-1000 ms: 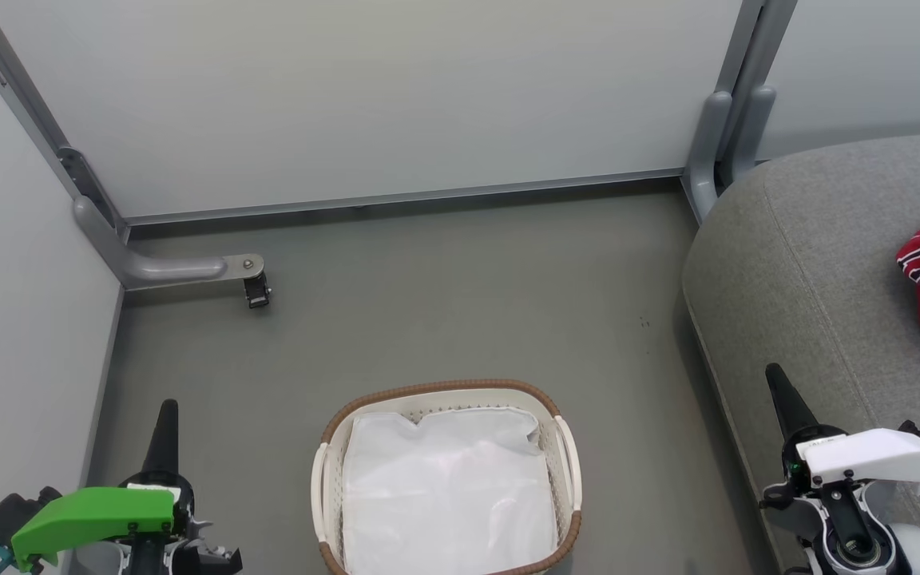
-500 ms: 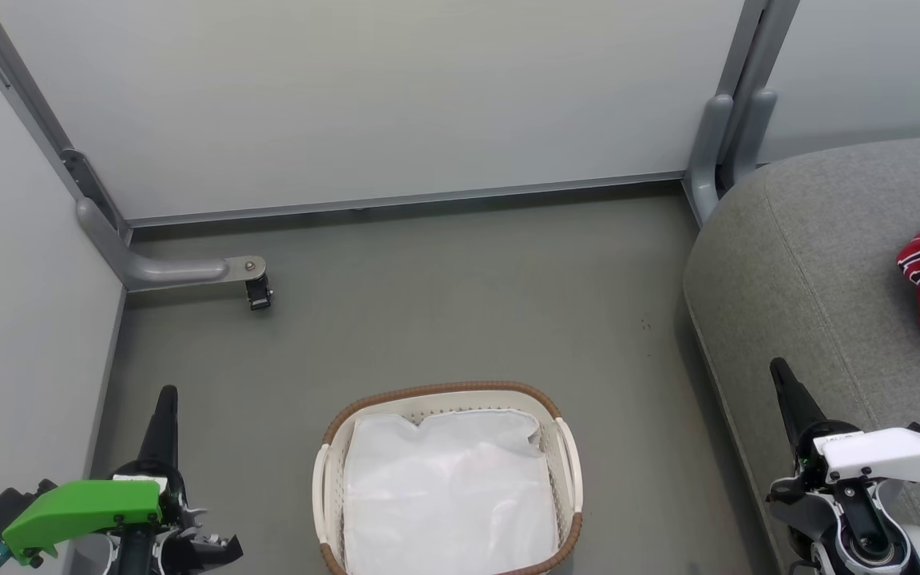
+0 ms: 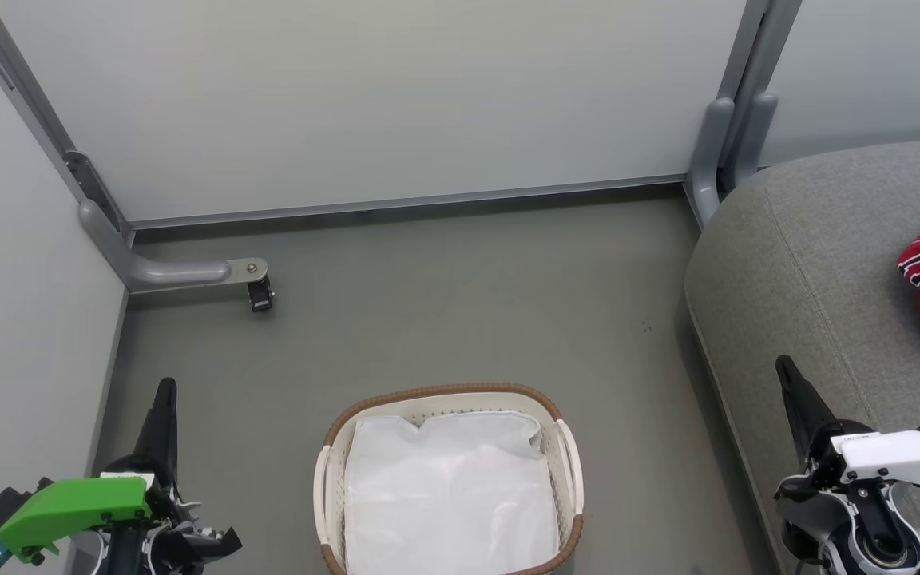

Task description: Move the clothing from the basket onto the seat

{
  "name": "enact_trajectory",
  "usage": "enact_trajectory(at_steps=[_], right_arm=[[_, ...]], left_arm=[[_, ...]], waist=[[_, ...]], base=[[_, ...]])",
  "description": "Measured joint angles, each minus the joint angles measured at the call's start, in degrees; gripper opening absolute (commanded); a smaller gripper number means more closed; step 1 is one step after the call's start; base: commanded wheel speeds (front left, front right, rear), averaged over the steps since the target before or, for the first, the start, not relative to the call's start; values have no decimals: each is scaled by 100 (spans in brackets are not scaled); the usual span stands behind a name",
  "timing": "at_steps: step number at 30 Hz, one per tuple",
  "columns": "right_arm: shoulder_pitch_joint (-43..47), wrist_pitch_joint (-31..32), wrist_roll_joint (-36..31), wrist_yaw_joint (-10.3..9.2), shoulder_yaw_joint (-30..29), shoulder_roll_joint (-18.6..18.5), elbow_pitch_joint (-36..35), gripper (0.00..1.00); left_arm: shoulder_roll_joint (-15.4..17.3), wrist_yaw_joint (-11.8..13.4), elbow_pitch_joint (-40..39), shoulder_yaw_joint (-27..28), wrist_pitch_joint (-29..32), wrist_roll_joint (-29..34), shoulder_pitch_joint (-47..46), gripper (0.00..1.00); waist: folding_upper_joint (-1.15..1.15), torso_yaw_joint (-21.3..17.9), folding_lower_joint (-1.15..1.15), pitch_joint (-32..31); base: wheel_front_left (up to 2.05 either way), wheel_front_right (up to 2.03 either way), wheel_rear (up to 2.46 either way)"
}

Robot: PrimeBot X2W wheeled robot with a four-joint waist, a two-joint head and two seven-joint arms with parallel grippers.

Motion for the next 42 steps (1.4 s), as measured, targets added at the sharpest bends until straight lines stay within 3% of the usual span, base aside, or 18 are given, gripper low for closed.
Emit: enact_trajectory(at_steps=[7, 42], right_arm=[[18, 64, 265, 0, -33, -1, -59, 0], [18, 64, 266, 0, -36, -2, -64, 0]], left_arm=[[1, -5, -45, 16, 54, -250, -30, 0], [2, -5, -53, 18, 56, -252, -42, 0]], waist=[[0, 6, 0, -12], [0, 6, 0, -12]], base=[[0, 0, 0], [0, 0, 0]])
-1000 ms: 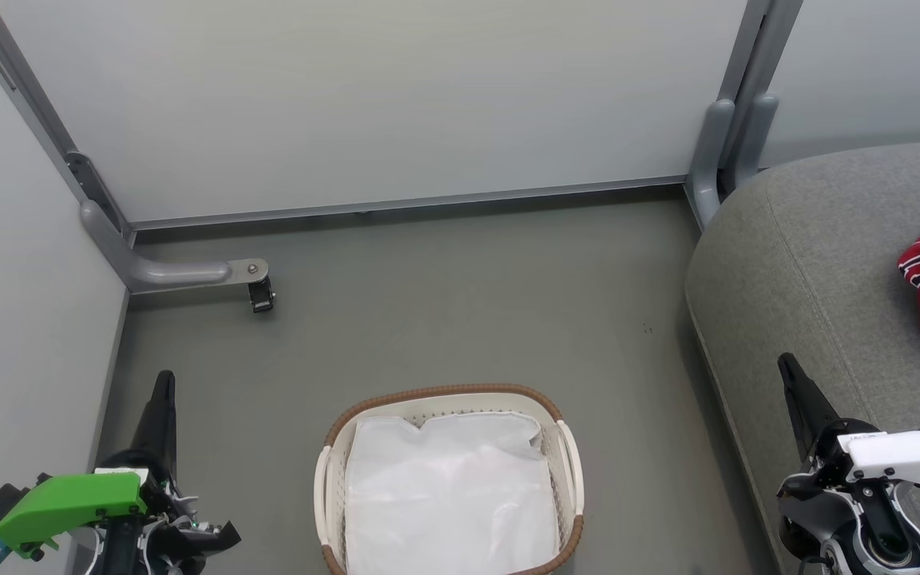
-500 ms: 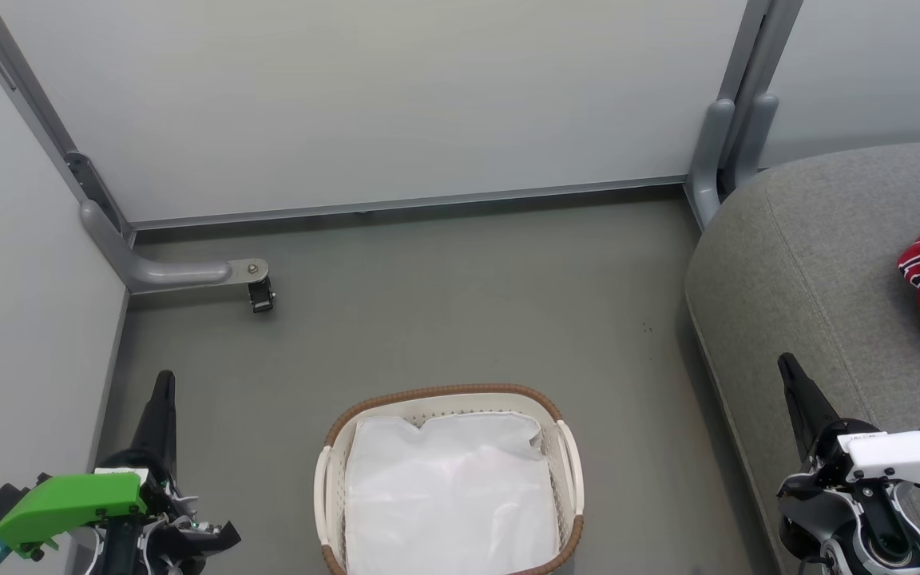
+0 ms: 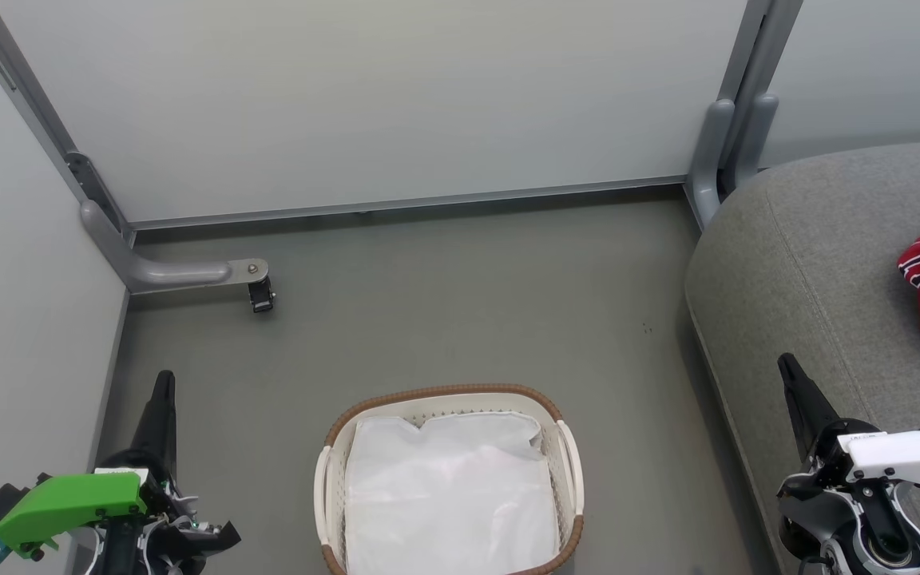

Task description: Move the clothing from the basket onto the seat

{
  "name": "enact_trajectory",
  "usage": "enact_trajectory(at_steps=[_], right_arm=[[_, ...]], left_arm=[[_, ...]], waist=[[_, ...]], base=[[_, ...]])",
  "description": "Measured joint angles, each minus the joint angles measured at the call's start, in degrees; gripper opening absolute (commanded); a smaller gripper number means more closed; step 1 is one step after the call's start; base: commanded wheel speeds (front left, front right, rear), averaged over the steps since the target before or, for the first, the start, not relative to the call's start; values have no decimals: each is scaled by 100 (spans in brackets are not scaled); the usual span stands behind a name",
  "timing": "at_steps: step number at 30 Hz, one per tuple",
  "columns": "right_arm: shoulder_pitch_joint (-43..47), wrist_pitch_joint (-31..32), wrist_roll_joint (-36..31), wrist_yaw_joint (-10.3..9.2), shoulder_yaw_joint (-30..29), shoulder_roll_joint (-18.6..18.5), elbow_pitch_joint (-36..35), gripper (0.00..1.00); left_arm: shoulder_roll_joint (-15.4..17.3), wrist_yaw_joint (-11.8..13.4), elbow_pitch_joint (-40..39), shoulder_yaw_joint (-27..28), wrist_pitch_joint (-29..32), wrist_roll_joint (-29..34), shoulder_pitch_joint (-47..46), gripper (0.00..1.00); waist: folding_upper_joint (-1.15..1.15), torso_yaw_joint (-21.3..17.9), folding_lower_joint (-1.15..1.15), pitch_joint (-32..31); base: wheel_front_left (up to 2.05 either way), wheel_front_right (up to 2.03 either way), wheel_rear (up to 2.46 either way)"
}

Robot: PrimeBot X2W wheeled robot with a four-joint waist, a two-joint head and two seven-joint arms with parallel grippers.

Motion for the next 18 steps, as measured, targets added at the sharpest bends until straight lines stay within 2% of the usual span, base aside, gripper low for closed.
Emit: enact_trajectory(at_steps=[18], right_arm=[[1, 0, 0, -1, 0, 0, -1, 0]], left_arm=[[0, 0, -1, 0, 0, 0, 0, 0]], waist=[[0, 0, 0, 0]], base=[[0, 0, 0]])
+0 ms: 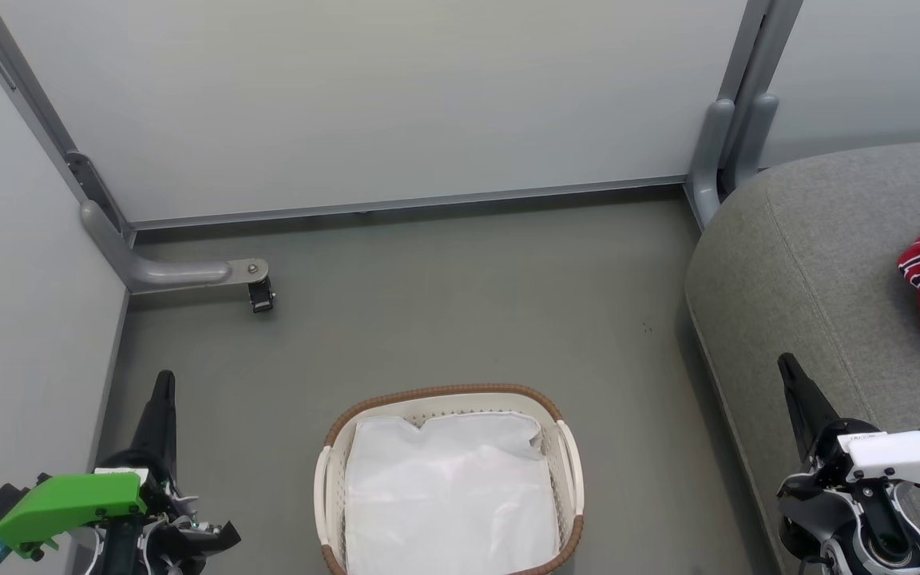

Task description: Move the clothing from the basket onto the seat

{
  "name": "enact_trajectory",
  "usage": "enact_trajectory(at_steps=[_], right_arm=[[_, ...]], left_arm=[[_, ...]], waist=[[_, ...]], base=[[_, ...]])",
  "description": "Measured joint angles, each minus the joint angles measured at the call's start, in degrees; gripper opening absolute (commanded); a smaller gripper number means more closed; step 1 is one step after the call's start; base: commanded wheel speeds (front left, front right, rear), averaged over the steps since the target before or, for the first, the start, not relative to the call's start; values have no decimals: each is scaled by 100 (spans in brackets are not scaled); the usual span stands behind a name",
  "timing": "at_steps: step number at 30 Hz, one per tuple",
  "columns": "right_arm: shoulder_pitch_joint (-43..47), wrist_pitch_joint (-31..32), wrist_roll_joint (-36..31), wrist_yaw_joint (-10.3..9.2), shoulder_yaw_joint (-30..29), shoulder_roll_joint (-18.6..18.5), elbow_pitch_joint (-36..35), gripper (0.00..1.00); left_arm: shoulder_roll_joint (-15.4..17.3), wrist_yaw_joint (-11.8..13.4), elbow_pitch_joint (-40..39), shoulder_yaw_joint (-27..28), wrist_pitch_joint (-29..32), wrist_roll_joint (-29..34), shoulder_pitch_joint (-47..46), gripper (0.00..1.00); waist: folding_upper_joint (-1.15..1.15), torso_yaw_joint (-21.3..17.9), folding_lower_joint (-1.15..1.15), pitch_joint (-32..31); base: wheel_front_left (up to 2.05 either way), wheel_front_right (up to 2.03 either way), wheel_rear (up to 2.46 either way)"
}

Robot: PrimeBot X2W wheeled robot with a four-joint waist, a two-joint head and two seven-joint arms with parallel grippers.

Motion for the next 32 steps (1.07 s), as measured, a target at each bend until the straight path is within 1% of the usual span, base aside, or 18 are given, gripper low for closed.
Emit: enact_trajectory(at_steps=[32], right_arm=[[0, -1, 0, 0, 0, 0, 0, 0]], left_arm=[[0, 0, 0, 0, 0, 0, 0, 0]], waist=[[0, 0, 0, 0]], base=[[0, 0, 0]])
